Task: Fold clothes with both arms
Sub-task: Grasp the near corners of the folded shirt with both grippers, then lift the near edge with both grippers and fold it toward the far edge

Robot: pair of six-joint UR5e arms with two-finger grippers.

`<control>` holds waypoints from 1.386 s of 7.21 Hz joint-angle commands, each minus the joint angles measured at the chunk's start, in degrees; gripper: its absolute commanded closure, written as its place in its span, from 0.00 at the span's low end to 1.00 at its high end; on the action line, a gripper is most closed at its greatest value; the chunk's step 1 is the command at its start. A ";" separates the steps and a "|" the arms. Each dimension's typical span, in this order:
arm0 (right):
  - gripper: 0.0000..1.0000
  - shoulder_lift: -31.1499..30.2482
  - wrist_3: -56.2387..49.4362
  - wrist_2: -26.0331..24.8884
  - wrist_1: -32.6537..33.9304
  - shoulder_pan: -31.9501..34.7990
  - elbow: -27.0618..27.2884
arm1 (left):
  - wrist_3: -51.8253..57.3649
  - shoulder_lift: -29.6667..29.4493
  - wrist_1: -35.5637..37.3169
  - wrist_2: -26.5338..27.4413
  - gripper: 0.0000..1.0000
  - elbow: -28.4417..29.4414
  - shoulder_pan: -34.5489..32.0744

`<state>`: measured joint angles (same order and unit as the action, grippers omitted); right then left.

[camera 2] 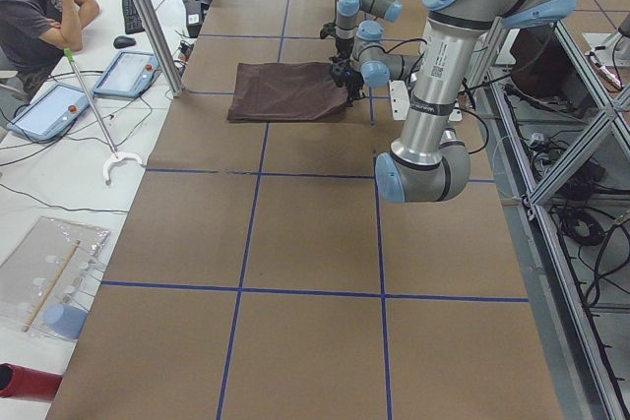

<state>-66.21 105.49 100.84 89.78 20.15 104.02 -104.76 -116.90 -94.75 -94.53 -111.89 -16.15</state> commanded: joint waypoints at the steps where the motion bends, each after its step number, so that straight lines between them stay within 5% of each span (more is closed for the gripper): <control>1: 0.93 0.64 -0.02 0.93 -0.04 -0.11 0.31 | 0.00 0.00 0.00 0.05 1.00 0.01 -0.02; 7: 1.00 1.87 -0.02 1.37 -0.13 -0.02 0.84 | 0.00 0.00 -0.09 -0.04 1.00 0.01 -0.02; 10: 1.00 1.88 0.06 1.99 -0.22 0.42 7.05 | 0.09 0.88 0.78 -0.13 1.00 -4.53 0.24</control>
<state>-64.00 105.46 102.75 89.57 20.50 108.14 -104.69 -116.44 -94.53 -94.64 -113.51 -15.99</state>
